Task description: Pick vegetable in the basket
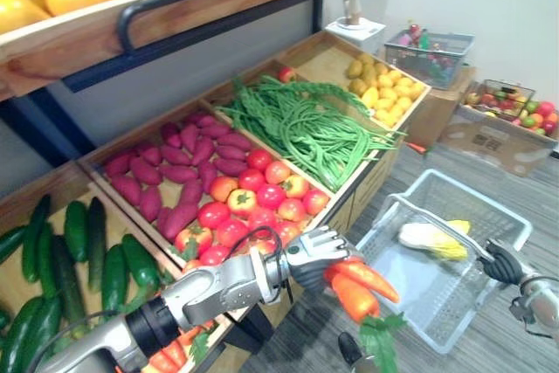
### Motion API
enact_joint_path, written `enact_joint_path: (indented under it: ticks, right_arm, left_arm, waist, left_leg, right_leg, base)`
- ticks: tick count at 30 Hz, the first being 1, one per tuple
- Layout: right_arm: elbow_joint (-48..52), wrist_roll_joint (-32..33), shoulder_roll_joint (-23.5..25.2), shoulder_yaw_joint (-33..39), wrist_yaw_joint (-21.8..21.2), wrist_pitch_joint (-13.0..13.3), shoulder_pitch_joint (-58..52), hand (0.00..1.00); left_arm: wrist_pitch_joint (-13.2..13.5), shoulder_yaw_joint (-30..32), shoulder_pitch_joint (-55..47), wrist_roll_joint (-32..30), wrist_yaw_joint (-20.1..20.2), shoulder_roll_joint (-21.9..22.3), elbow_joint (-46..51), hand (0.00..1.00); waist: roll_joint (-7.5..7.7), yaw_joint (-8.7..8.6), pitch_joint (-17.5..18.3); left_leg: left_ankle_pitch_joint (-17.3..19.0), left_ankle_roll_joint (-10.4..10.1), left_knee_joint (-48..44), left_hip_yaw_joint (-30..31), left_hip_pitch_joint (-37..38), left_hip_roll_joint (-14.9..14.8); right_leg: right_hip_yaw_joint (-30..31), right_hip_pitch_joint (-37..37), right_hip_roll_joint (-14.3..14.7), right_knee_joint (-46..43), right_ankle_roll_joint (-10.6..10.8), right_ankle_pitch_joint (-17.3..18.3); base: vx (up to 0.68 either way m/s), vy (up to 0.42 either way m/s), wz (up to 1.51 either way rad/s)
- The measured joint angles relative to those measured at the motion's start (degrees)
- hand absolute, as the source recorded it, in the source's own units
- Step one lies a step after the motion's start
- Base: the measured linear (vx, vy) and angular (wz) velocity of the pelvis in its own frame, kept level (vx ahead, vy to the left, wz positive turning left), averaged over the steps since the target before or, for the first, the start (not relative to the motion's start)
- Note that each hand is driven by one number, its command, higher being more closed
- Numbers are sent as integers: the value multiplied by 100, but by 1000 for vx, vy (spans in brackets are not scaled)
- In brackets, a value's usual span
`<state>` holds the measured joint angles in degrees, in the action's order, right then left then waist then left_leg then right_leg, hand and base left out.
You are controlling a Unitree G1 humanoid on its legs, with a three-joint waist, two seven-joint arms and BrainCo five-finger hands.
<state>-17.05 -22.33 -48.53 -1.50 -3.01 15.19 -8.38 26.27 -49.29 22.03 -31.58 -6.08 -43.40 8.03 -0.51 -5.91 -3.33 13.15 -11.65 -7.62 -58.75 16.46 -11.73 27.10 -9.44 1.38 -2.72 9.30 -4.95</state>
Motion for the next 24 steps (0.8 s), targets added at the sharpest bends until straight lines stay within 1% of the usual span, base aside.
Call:
enact_joint_path:
  ticks: [4,7,10,12,17,19,20,22,24]
  right_arm:
    - [445,245,-235,-221,-125,175,82,100]
    - [658,533,-501,-383,-192,251,82,100]
    - [872,673,-724,-396,-315,264,82,100]
    - [1015,798,-937,-411,-386,264,82,100]
    - [1395,1255,-1307,-593,-588,264,85,100]
    - [1575,1388,-1337,-701,-630,266,103,100]
    - [1675,1425,-1347,-825,-639,269,173,100]
    - [1773,1463,-1346,-952,-655,286,240,100]
    - [1879,1564,-1344,-1058,-718,287,273,100]
  left_arm:
    - [70,-391,350,206,130,55,96,100]
    - [77,-661,549,213,239,72,104,100]
    - [83,-800,601,238,304,73,107,100]
    - [112,-967,698,405,416,86,108,100]
    - [114,-1150,719,436,548,106,108,100]
    - [114,-1188,720,436,640,109,107,100]
    - [114,-1253,731,436,651,117,100,100]
    - [116,-1381,784,435,659,239,23,100]
    - [113,-1460,878,434,670,466,-174,100]
  waist:
    - [-13,-14,-2]
    - [-33,-107,-2]
    - [-40,-165,-3]
    - [-47,-188,-4]
    - [-87,-244,4]
    - [-93,-267,5]
    - [-98,-316,7]
    - [-126,-352,23]
    - [-142,-355,33]
  left_leg:
    - [136,-68,-207,-345,23,-110]
    - [167,-95,-283,-440,62,-164]
    - [189,-110,-353,-494,70,-206]
    - [198,-116,-390,-516,72,-220]
    - [243,-135,-522,-592,67,-303]
    - [257,-155,-573,-642,63,-339]
    - [259,-158,-593,-647,62,-358]
    - [266,-170,-625,-654,62,-385]
    - [271,-176,-643,-656,61,-397]
  right_leg:
    - [272,-129,169,-46,5,-64]
    - [330,-127,231,-47,-4,-88]
    - [362,-130,263,-47,-12,-104]
    - [387,-135,276,-45,-13,-123]
    - [442,-136,316,14,-20,-191]
    - [477,-136,338,68,-23,-242]
    - [480,-137,351,72,-28,-246]
    - [480,-137,370,71,-29,-247]
    - [481,-137,375,71,-29,-248]
  base:
    - [-12,-31,-47]
    - [-16,-36,-15]
    - [-24,-33,-9]
    - [-29,-31,-6]
    - [-24,-24,-8]
    - [-18,-20,-11]
    - [-19,-26,-6]
    - [-9,-12,-2]
    - [0,0,0]
